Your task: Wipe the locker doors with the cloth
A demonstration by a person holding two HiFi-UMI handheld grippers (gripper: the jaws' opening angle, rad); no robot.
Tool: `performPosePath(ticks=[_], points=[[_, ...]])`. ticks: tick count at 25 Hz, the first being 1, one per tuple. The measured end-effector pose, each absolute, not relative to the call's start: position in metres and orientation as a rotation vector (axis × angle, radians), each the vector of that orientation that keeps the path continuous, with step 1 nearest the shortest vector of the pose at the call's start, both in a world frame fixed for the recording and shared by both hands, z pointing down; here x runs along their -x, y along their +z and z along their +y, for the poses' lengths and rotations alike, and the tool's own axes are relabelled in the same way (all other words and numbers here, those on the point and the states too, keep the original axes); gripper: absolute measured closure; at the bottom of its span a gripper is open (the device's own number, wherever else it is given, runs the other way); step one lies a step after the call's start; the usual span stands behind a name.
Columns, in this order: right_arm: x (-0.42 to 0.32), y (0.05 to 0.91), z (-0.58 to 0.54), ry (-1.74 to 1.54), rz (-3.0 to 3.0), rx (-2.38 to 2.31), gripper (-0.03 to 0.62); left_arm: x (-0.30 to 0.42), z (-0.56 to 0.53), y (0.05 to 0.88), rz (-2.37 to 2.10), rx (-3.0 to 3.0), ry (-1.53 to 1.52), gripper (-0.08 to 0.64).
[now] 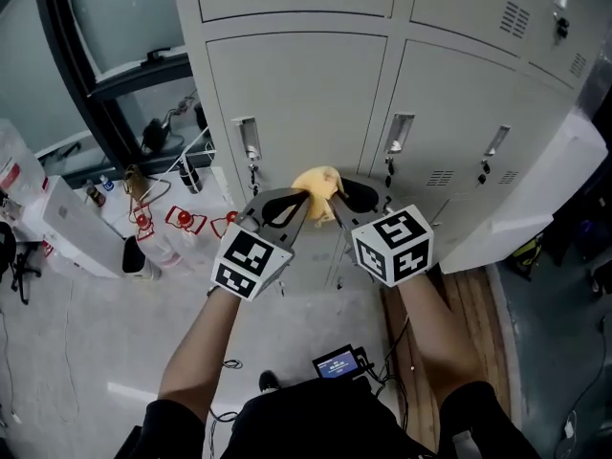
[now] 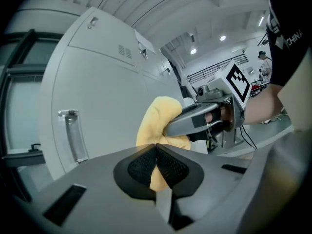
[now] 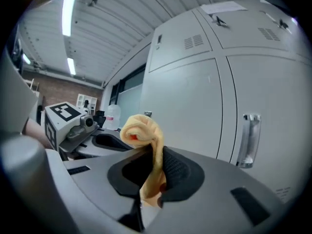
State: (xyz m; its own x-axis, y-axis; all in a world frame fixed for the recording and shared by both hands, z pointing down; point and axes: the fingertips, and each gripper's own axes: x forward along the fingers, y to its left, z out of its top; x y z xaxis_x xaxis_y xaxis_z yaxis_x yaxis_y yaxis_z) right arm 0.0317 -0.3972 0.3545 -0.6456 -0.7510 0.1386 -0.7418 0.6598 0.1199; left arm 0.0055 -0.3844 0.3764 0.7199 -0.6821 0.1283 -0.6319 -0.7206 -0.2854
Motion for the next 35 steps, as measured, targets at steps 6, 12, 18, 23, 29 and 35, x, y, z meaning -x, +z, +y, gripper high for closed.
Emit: performPosePath(ticks=[6,12,18,23,29,35], points=[[-0.031,0.331,-0.364,-0.209,-2.707,-1.354,0.522,0.026,-0.361,0.354,1.18,2.641,-0.176,0.54],[-0.048,0.342,-0.358,-0.104,-2.706,-1.429,0.522,0.044,-0.352,0.344,1.279,2.599,-0.076,0.54],[-0.079,0.334,-0.345,-0.022,-2.755,-1.472,0.522,0.015,-0.349,0.358,1.272,2.539,-0.208,0.54],[-0.106,0.337,-0.327,-0.13,-2.705,-1.42,0.522,-0.017,-0.339,0.371,1.324,2.505,-0.29,0.54],[-0.145,0.361,-0.304,-0.124,-2.678,-1.396,0.522,-0.046,-0.313,0.392,1.437,2.419,-0.436,0.54],[-0.16,0.373,-0.269,-0.074,-2.671,-1.463,0.522,-0.061,-0.263,0.403,1.294,2.616,-0.368,0.54]])
